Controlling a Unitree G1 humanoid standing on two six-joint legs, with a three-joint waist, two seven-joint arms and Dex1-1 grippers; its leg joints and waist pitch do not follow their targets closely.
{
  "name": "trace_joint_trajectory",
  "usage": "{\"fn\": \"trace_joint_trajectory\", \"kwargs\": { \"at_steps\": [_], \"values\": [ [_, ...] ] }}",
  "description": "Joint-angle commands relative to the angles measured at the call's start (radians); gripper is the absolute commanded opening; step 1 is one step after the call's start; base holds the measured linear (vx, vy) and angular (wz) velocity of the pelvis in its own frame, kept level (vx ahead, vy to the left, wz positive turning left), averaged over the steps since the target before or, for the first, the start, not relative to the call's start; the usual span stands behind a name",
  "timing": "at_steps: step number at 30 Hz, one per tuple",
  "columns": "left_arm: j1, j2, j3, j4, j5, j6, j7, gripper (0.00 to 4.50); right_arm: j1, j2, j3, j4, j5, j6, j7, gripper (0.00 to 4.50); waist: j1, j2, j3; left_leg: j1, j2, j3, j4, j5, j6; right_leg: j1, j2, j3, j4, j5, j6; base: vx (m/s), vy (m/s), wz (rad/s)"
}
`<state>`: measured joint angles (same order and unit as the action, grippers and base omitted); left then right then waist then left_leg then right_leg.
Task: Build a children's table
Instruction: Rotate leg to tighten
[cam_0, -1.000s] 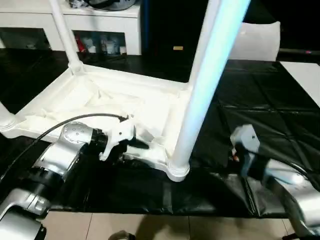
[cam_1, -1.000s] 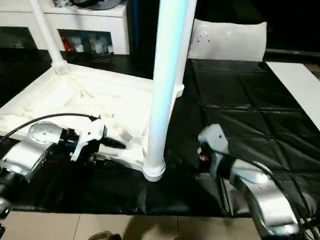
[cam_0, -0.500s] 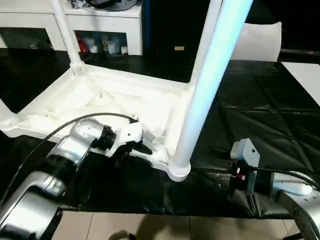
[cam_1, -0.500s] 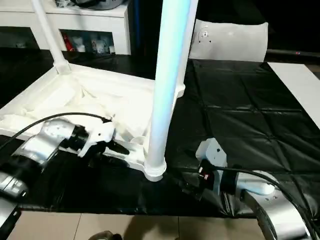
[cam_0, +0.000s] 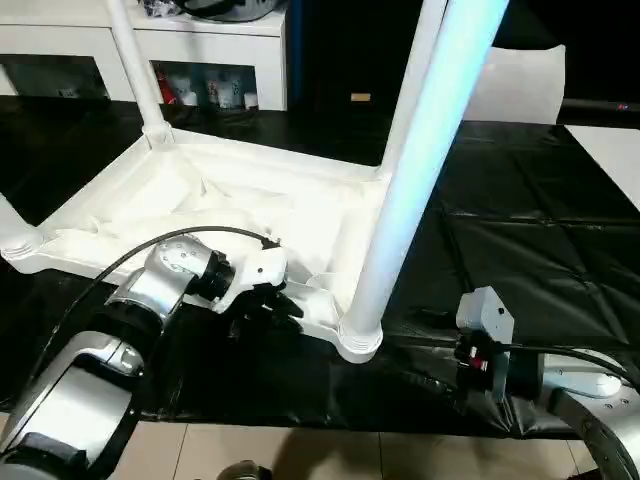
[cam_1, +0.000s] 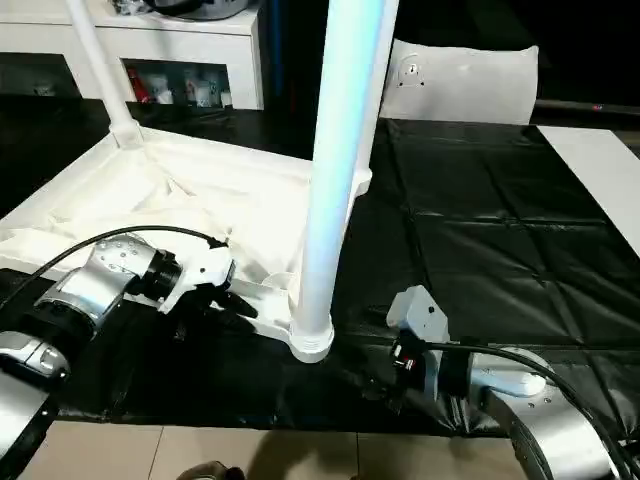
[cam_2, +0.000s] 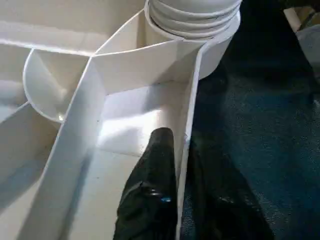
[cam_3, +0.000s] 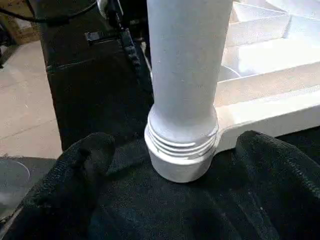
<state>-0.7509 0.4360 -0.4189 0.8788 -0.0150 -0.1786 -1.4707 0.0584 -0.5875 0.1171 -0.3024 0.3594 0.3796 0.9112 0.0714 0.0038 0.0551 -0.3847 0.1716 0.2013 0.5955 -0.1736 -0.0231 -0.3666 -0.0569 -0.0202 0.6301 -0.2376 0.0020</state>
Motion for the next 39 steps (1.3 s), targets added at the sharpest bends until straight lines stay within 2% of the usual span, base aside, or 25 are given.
{"fn": "trace_joint_trajectory", "kwargs": {
  "at_steps": [1, 6, 8, 10, 11, 15, 17, 18, 20, 22, 25, 27, 28, 30, 31, 32, 33, 35, 39],
  "values": [
    [-0.013, -0.01, 0.017, 0.006, -0.016, 0.019, -0.024, 0.23, -0.002, -0.006, 0.001, 0.002, -0.004, -0.013, 0.004, 4.5, 0.005, -0.001, -0.061, 0.029, 0.069, -0.036, -0.068, -0.211, 0.02, 0.027, -0.096, 0.041, -0.078, -0.042, -0.271, 0.0, 0.0, 0.0],
    [0.001, -0.013, 0.004, 0.016, -0.001, 0.06, -0.037, 0.03, -0.012, 0.0, 0.002, -0.006, -0.002, -0.008, -0.003, 4.5, 0.001, -0.003, -0.061, 0.027, 0.068, -0.036, -0.067, -0.194, 0.037, 0.029, -0.096, 0.039, -0.075, -0.009, -0.279, 0.0, 0.0, 0.0],
    [0.025, -0.019, 0.0, -0.011, 0.002, 0.142, -0.029, 0.03, -0.028, 0.015, -0.008, -0.004, 0.001, -0.008, -0.022, 4.5, -0.003, -0.003, -0.058, 0.029, 0.068, -0.036, -0.068, -0.213, 0.031, 0.027, -0.098, 0.04, -0.079, -0.063, -0.278, 0.0, 0.0, 0.0],
    [0.03, -0.025, 0.008, -0.016, -0.001, 0.161, -0.008, 0.03, -0.031, 0.021, -0.013, -0.002, 0.003, -0.008, -0.029, 4.5, -0.004, -0.002, -0.056, 0.03, 0.069, -0.037, -0.069, -0.227, 0.024, 0.026, -0.099, 0.04, -0.082, -0.095, -0.277, 0.0, 0.0, 0.0],
    [0.036, -0.04, 0.031, -0.019, -0.001, 0.194, 0.059, 0.03, -0.042, 0.029, -0.017, 0.006, 0.002, -0.008, -0.041, 4.5, -0.005, -0.001, -0.055, 0.033, 0.07, -0.036, -0.07, -0.246, 0.014, 0.024, -0.097, 0.041, -0.086, -0.127, -0.273, 0.0, 0.0, 0.0],
    [0.042, -0.061, 0.064, -0.024, 0.001, 0.225, 0.152, 0.03, -0.063, 0.037, -0.018, 0.025, -0.011, -0.006, -0.06, 4.5, -0.007, -0.004, -0.056, 0.029, 0.067, -0.038, -0.07, -0.242, 0.011, 0.027, -0.098, 0.041, -0.087, -0.148, -0.261, 0.0, 0.0, 0.0],
    [0.065, -0.068, 0.069, -0.067, 0.016, 0.266, 0.213, 0.03, -0.087, 0.047, -0.009, 0.056, -0.038, -0.015, -0.083, 4.5, -0.014, -0.005, -0.055, 0.024, 0.066, -0.04, -0.071, -0.238, 0.013, 0.028, -0.098, 0.039, -0.088, -0.169, -0.252, 0.0, 0.0, 0.0],
    [0.076, -0.065, 0.063, -0.088, 0.022, 0.278, 0.213, 0.03, -0.093, 0.05, -0.007, 0.065, -0.043, -0.019, -0.086, 4.5, -0.015, -0.007, -0.054, 0.026, 0.065, -0.039, -0.07, -0.24, 0.014, 0.026, -0.096, 0.04, -0.091, -0.177, -0.249, 0.0, 0.0, 0.0],
    [0.109, -0.062, 0.056, -0.161, 0.032, 0.331, 0.228, 0.03, -0.107, 0.057, -0.006, 0.082, -0.058, -0.024, -0.1, 4.5, -0.02, -0.006, -0.056, 0.026, 0.066, -0.038, -0.069, -0.227, 0.019, 0.025, -0.095, 0.04, -0.09, -0.169, -0.246, 0.0, 0.0, 0.0],
    [0.131, -0.061, 0.05, -0.208, 0.04, 0.34, 0.233, 0.03, -0.119, 0.06, -0.004, 0.095, -0.065, -0.027, -0.109, 4.5, -0.022, -0.004, -0.057, 0.025, 0.066, -0.038, -0.069, -0.218, 0.026, 0.025, -0.093, 0.04, -0.088, -0.15, -0.247, 0.0, 0.0, 0.0],
    [0.157, -0.06, 0.04, -0.255, 0.03, 0.289, 0.206, 0.03, -0.162, 0.07, 0.008, 0.146, -0.079, -0.047, -0.111, 4.5, -0.024, 0.0, -0.058, 0.026, 0.065, -0.037, -0.068, -0.217, 0.028, 0.022, -0.091, 0.039, -0.088, -0.133, -0.25, 0.0, 0.0, 0.0],
    [0.168, -0.055, 0.032, -0.274, 0.027, 0.251, 0.189, 0.03, -0.182, 0.078, 0.01, 0.171, -0.072, -0.051, -0.097, 4.5, -0.027, -0.001, -0.06, 0.024, 0.064, -0.038, -0.067, -0.214, 0.032, 0.024, -0.091, 0.039, -0.086, -0.116, -0.253, 0.0, 0.0, 0.0],
    [0.18, -0.049, 0.025, -0.299, 0.027, 0.23, 0.178, 0.0, -0.198, 0.085, 0.011, 0.191, -0.065, -0.055, -0.082, 4.32, -0.026, -0.001, -0.061, 0.024, 0.064, -0.036, -0.067, -0.209, 0.033, 0.024, -0.09, 0.04, -0.086, -0.106, -0.252, 0.0, 0.0, 0.0],
    [0.195, -0.035, 0.004, -0.339, 0.029, 0.175, 0.133, 0.0, -0.231, 0.089, 0.027, 0.232, -0.03, -0.065, 0.006, 4.32, -0.025, -0.003, -0.064, 0.023, 0.065, -0.036, -0.064, -0.192, 0.05, 0.026, -0.092, 0.038, -0.081, -0.061, -0.262, 0.0, 0.0, 0.0],
    [0.196, -0.035, 0.004, -0.344, 0.024, 0.167, 0.12, 0.0, -0.239, 0.083, 0.036, 0.24, -0.016, -0.063, 0.044, 4.18, -0.023, -0.001, -0.064, 0.023, 0.066, -0.035, -0.063, -0.183, 0.056, 0.027, -0.092, 0.039, -0.079, -0.046, -0.264, 0.0, 0.0, 0.0],
    [0.196, -0.037, 0.006, -0.347, 0.022, 0.17, 0.119, 0.0, -0.242, 0.079, 0.041, 0.244, -0.012, -0.062, 0.061, 4.04, -0.022, -0.004, -0.062, 0.022, 0.067, -0.034, -0.064, -0.176, 0.061, 0.027, -0.09, 0.038, -0.077, -0.036, -0.265, 0.0, 0.0, 0.0],
    [0.194, -0.04, 0.008, -0.35, 0.016, 0.162, 0.11, 0.0, -0.249, 0.068, 0.056, 0.253, -0.001, -0.058, 0.106, 3.97, -0.019, -0.003, -0.062, 0.024, 0.068, -0.034, -0.064, -0.175, 0.062, 0.026, -0.091, 0.038, -0.078, -0.038, -0.264, 0.0, 0.0, 0.0],
    [0.182, -0.039, 0.003, -0.343, 0.016, 0.139, 0.09, 0.0, -0.267, 0.054, 0.074, 0.276, 0.017, -0.052, 0.173, 3.83, -0.013, -0.007, -0.06, 0.025, 0.067, -0.032, -0.064, -0.191, 0.06, 0.025, -0.093, 0.038, -0.081, -0.078, -0.262, 0.0, 0.0, 0.0],
    [0.165, -0.028, -0.012, -0.321, 0.031, 0.092, 0.064, 0.0, -0.3, 0.044, 0.093, 0.325, 0.011, -0.059, 0.244, 3.48, -0.005, -0.009, -0.058, 0.029, 0.07, -0.032, -0.068, -0.216, 0.037, 0.02, -0.093, 0.039, -0.086, -0.145, -0.248, 0.0, 0.0, 0.0]
  ]
}}
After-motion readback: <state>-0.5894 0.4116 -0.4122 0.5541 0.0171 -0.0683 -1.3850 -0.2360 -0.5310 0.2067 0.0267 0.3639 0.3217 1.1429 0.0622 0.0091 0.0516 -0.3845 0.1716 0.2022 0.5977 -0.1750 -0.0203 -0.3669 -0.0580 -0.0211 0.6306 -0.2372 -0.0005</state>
